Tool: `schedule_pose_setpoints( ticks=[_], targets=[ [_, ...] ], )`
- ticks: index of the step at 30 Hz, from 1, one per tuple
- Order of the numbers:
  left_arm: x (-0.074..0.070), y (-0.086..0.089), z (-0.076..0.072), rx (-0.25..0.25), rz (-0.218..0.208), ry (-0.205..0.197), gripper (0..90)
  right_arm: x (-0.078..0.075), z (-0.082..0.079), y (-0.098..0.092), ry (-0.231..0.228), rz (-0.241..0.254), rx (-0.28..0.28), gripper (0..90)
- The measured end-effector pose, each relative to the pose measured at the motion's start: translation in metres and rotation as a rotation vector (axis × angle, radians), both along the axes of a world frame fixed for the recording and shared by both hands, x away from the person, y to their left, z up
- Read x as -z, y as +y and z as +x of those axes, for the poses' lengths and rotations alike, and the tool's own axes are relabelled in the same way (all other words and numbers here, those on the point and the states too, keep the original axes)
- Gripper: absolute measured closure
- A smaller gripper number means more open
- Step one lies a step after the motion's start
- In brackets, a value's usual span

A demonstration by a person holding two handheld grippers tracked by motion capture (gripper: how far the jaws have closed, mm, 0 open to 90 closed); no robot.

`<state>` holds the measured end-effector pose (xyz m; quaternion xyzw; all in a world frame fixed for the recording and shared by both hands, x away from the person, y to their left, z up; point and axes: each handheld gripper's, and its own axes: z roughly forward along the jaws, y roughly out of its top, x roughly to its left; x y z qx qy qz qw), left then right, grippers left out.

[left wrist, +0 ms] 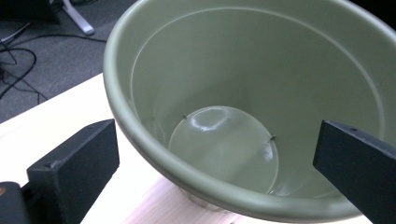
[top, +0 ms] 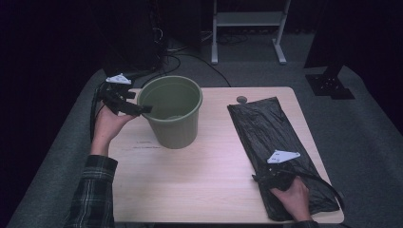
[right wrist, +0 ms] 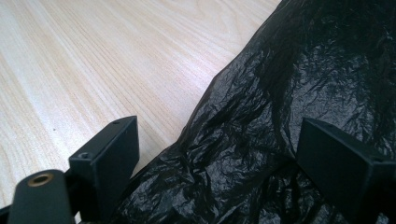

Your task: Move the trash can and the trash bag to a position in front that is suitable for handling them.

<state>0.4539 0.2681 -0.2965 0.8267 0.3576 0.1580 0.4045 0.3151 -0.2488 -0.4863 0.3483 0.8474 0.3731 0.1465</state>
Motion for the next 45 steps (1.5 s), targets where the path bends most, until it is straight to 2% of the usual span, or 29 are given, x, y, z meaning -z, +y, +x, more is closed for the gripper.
schedule_pose_setpoints(
  ticks=[2,4,6,7,10,21,26,33,36,38,45],
  targets=[
    [0.003,0.0,0.002,0.004,-0.001,0.009,0.0,0.0,0.0,0.0,0.001,0.0,-0.001,11.9],
    [0.006,-0.003,0.005,0.001,0.021,0.02,0.0,0.0,0.0,0.0,0.0,0.0,-0.001,11.9],
    [0.007,-0.004,0.006,0.006,0.018,0.022,0.0,0.0,0.0,0.0,0.0,0.0,-0.001,11.9],
    [0.008,-0.006,0.006,0.001,0.041,0.016,0.0,0.0,0.0,0.0,-0.001,-0.001,-0.001,11.9],
    [0.01,-0.007,0.008,-0.005,0.058,0.029,0.0,0.0,0.0,0.0,-0.001,-0.001,-0.002,11.9],
    [0.011,-0.015,0.003,0.018,0.06,0.036,0.0,0.0,0.0,0.0,0.0,-0.001,-0.001,11.9],
    [0.013,-0.022,-0.008,0.044,0.036,0.032,0.0,0.0,0.0,0.0,0.0,-0.001,0.0,11.9],
    [0.013,-0.035,-0.025,0.084,0.045,0.034,0.0,0.0,0.0,0.0,-0.001,-0.001,-0.001,11.9],
    [0.013,-0.039,-0.03,0.097,0.035,0.031,0.0,0.0,0.0,0.0,-0.001,-0.001,-0.001,11.9],
    [0.014,-0.044,-0.038,0.125,0.028,0.029,0.0,0.0,0.0,0.0,0.0,0.0,0.0,11.9],
    [0.015,-0.055,-0.058,0.171,0.001,0.018,0.0,0.0,0.0,0.0,0.002,-0.001,0.0,11.9]
  ],
)
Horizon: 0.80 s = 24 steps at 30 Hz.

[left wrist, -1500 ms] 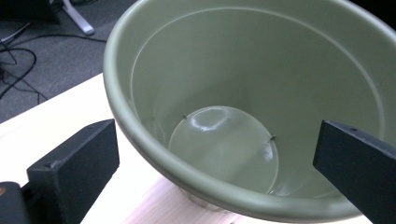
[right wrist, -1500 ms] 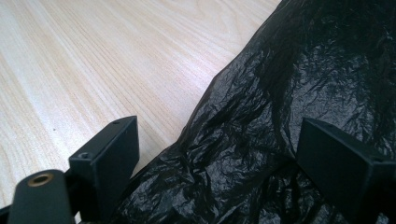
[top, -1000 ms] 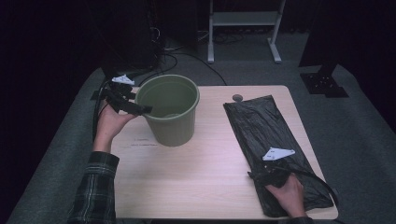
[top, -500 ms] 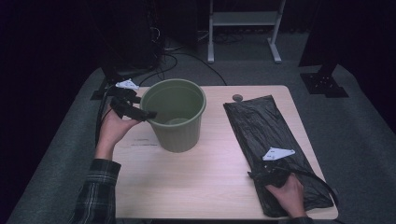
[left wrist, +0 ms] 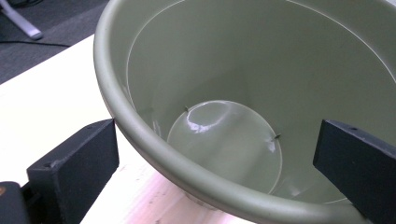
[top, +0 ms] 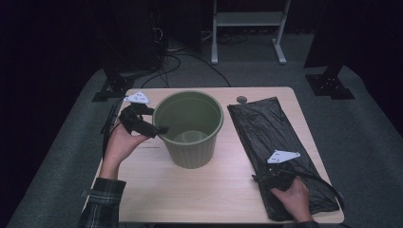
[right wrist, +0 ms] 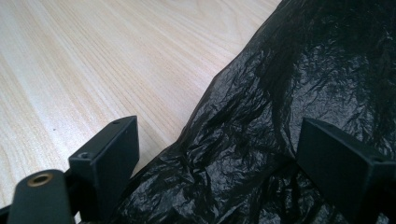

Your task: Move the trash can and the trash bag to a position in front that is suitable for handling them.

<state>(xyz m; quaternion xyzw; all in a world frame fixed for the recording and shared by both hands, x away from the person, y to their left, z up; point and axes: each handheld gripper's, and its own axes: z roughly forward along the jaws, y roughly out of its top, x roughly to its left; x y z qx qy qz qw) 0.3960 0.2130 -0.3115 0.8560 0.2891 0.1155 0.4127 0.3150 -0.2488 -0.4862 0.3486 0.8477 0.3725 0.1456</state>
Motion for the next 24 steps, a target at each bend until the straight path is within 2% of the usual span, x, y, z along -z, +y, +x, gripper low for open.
schedule_pose_setpoints(
  ticks=[7,10,16,20,24],
  targets=[
    [-0.001,-0.009,-0.016,0.036,0.013,0.007,0.0,0.0,0.0,0.0,0.0,0.0,0.001,11.9],
    [-0.001,-0.016,-0.027,0.056,0.015,0.001,0.0,0.0,0.0,0.0,0.0,0.0,0.001,11.9],
    [0.0,-0.022,-0.041,0.079,-0.004,-0.006,0.0,0.0,0.0,0.0,-0.002,-0.001,0.0,11.9],
    [0.002,-0.025,-0.048,0.097,-0.017,-0.011,0.0,0.0,0.0,0.0,-0.003,-0.001,0.0,11.9],
    [0.001,-0.026,-0.049,0.101,-0.013,-0.016,0.0,0.0,0.0,0.0,-0.003,-0.001,0.001,11.9]
  ],
)
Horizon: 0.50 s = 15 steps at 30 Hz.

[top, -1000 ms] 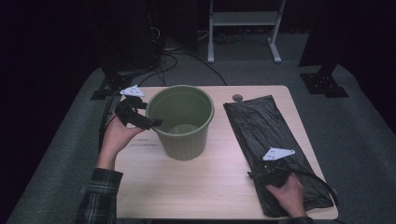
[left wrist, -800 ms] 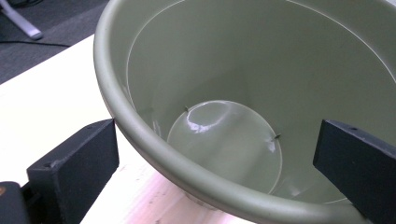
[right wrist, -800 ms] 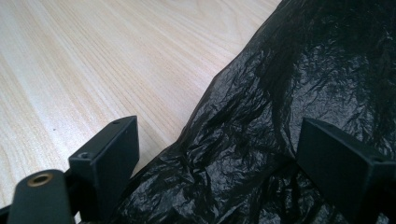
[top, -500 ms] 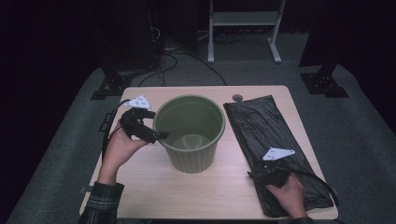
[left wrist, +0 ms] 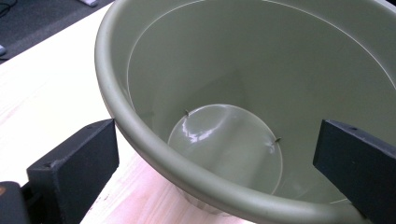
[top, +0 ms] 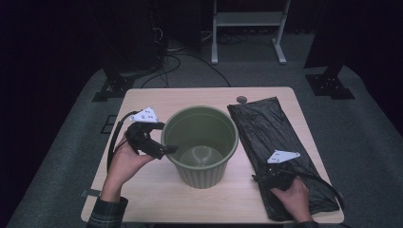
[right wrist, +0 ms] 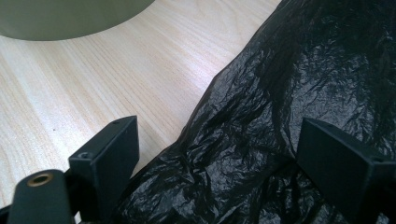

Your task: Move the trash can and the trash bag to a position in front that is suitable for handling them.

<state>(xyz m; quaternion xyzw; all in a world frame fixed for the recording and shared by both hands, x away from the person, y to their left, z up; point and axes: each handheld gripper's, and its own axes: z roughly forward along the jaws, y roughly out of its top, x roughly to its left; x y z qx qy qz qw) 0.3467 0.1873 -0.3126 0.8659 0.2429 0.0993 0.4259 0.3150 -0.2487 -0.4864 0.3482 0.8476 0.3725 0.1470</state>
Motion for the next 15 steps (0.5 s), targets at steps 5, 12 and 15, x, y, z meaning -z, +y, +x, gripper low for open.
schedule_pose_setpoints(
  ticks=[5,12,15],
  targets=[
    [-0.006,0.001,0.001,-0.009,-0.032,-0.013,0.0,0.0,0.0,0.0,0.0,0.0,0.0,11.9],
    [-0.028,0.016,-0.011,-0.049,-0.081,-0.089,0.0,0.0,0.0,0.0,0.001,0.0,0.001,11.9],
    [-0.031,0.024,-0.021,-0.056,-0.084,-0.098,0.0,0.0,0.0,0.0,0.001,0.0,0.001,11.9]
  ],
)
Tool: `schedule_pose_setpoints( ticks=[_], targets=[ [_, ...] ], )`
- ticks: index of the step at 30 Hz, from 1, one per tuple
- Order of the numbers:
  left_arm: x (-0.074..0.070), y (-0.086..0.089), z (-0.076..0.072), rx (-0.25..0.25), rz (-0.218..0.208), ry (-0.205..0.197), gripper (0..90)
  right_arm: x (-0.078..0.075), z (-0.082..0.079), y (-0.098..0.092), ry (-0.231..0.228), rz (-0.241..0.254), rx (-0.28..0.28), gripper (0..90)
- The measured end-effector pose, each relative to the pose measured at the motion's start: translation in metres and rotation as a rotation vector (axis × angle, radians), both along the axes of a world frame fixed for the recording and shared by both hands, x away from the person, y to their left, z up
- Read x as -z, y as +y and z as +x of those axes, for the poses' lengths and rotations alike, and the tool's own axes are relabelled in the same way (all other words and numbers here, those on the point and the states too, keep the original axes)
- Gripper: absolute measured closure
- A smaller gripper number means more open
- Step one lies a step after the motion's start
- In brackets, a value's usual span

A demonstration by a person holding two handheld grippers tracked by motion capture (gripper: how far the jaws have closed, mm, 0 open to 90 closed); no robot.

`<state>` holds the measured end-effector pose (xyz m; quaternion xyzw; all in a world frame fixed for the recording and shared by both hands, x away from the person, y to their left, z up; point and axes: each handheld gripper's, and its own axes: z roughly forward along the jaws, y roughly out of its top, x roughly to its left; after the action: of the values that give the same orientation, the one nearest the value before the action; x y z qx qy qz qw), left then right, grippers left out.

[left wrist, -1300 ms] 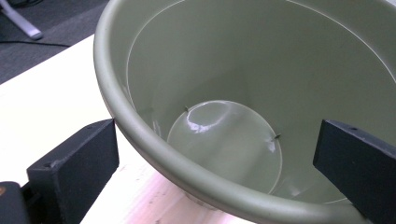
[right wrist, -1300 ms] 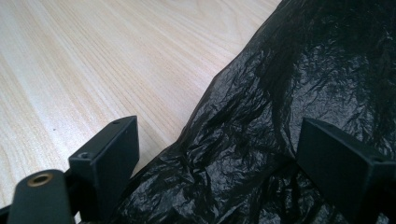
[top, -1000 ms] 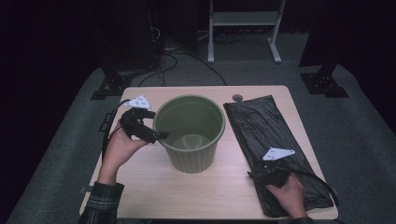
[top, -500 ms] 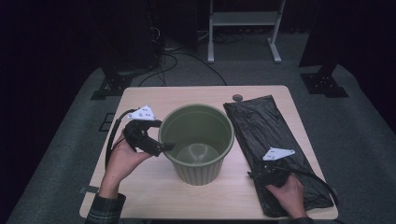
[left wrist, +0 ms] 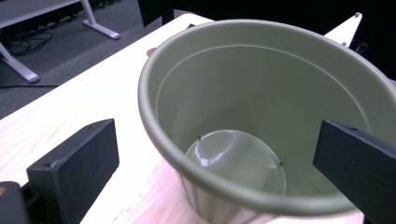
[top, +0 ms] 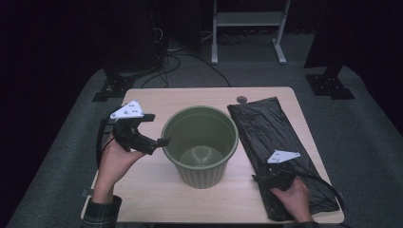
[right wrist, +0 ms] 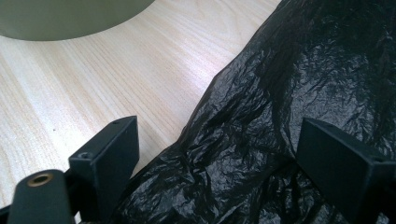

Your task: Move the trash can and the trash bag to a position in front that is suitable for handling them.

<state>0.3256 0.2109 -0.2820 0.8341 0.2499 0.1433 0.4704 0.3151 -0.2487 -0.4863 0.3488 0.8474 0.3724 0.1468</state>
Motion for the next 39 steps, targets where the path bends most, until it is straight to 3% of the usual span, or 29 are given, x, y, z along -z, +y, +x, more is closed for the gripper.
schedule_pose_setpoints(
  ticks=[4,8,17,20,24,25,26,27,28,29,39],
  targets=[
    [0.002,0.007,-0.01,-0.006,0.013,0.001,0.0,0.0,0.0,0.0,0.0,0.0,0.001,11.9],
    [0.012,0.023,-0.027,-0.031,-0.002,-0.011,0.0,0.0,0.0,0.0,0.0,0.0,0.001,11.9],
    [0.046,0.037,-0.046,-0.063,0.0,-0.02,0.0,0.0,0.0,0.0,0.0,0.0,0.002,11.9],
    [0.053,0.037,-0.047,-0.063,-0.006,-0.017,0.0,0.0,0.0,0.0,0.0,0.0,0.002,11.9],
    [0.07,0.033,-0.046,-0.065,-0.009,-0.006,0.0,0.0,0.0,0.0,0.0,0.0,0.002,11.9],
    [0.081,0.03,-0.044,-0.065,-0.007,0.0,0.0,0.0,0.0,0.0,0.0,0.0,0.002,12.0],
    [0.081,0.03,-0.044,-0.065,-0.007,0.0,0.0,0.0,0.0,0.0,0.0,0.0,0.002,12.0],
    [0.092,0.028,-0.041,-0.065,-0.006,0.004,0.0,0.0,0.0,0.0,0.0,0.0,0.002,12.0],
    [0.092,0.028,-0.041,-0.065,-0.006,0.004,0.0,0.0,0.0,0.0,0.0,0.0,0.002,12.0],
    [0.102,0.026,-0.037,-0.068,0.001,0.009,0.0,0.0,0.0,0.0,0.0,0.0,0.002,12.0],
    [0.139,0.026,-0.026,-0.097,0.031,0.031,0.0,0.0,0.0,0.0,-0.003,-0.001,0.002,12.1]
  ],
)
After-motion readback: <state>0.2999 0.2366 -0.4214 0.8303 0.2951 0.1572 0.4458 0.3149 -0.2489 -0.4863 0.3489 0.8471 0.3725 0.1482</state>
